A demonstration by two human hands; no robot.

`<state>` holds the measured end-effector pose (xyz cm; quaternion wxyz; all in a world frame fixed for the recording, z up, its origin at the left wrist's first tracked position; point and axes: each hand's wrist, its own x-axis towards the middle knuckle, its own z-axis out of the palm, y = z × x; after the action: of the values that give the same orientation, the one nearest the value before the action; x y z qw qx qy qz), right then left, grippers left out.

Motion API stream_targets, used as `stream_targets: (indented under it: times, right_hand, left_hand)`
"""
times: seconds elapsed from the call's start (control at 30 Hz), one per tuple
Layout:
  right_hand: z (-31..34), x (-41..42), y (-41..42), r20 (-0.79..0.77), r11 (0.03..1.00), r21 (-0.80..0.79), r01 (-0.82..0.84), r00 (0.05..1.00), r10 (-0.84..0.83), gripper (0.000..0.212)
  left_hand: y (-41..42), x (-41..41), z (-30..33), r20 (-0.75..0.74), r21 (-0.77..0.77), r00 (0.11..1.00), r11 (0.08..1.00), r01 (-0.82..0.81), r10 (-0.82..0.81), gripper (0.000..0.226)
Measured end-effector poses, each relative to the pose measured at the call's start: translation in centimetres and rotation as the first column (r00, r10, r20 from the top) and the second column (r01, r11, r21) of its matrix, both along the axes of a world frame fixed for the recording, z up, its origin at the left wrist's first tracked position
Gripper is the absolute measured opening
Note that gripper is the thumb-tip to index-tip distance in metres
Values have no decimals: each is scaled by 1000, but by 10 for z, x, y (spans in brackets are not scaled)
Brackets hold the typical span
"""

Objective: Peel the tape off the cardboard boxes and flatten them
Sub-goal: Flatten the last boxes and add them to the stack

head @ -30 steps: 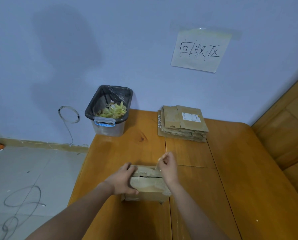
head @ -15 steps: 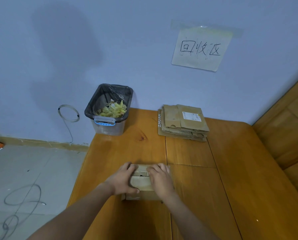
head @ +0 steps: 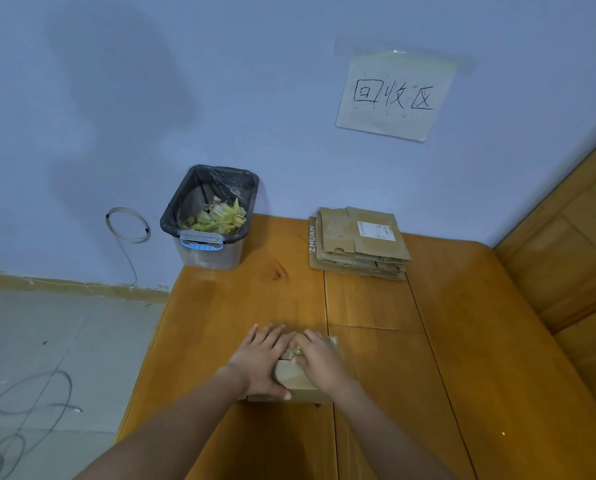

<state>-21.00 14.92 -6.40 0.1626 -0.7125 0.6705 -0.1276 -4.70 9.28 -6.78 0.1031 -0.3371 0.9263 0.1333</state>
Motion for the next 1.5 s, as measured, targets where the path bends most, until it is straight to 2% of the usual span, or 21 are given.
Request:
stream_targets:
  times: [0.13, 0.33, 0.4, 0.53, 0.67, 0.9, 1.03, 1.17, 1.33, 1.4, 1.5]
  right_hand:
    - [2, 0, 0, -40, 999, 36, -24, 999, 25, 19]
    - [6, -2, -4, -29, 997, 46, -60, 998, 61, 27]
    - [8, -3, -4, 2, 998, 33, -60, 998, 60, 26]
    - [13, -6, -3, 115, 998, 24, -50, 992, 47, 9]
    - [14, -10, -1, 233, 998, 66, 6, 972, -21, 13]
    - [16, -16, 0, 474, 979, 161, 125, 860, -188, 31]
    - [19, -18, -2, 548, 966, 224, 129, 803, -234, 28]
    - [20, -19, -4, 670, 943, 288, 168, 667, -324, 25]
    - [23, -21, -6, 721, 903, 344, 259, 543, -430, 20]
    - [25, -30, -6, 723, 899, 306, 314, 537, -434, 19]
    - [31, -34, -7, 678, 923, 258, 287, 626, -384, 18]
  left_hand:
    - [2, 1, 0, 24, -28, 1000, 1000, -1, 2, 105]
    - [0, -1, 3, 39, -40, 999, 999, -24, 26, 99]
    - [-1, 0, 2, 46, -34, 998, 999, -38, 40, 102]
    - [-1, 2, 2, 51, -33, 998, 999, -43, 44, 108]
    - [0, 2, 2, 42, -23, 998, 999, -46, 47, 111]
    - [-4, 7, 5, 45, 0, 998, 999, -45, 45, 110]
    - [-5, 11, 7, 47, 4, 998, 999, -42, 42, 110]
    - [-6, 14, 7, 48, -1, 998, 1000, -31, 31, 110]
    - [-7, 20, 2, 66, 36, 996, 998, -59, 57, 111]
    - [-9, 28, -1, 77, 49, 992, 993, -106, 102, 112]
    - [-11, 33, -3, 83, 34, 992, 995, -95, 92, 112]
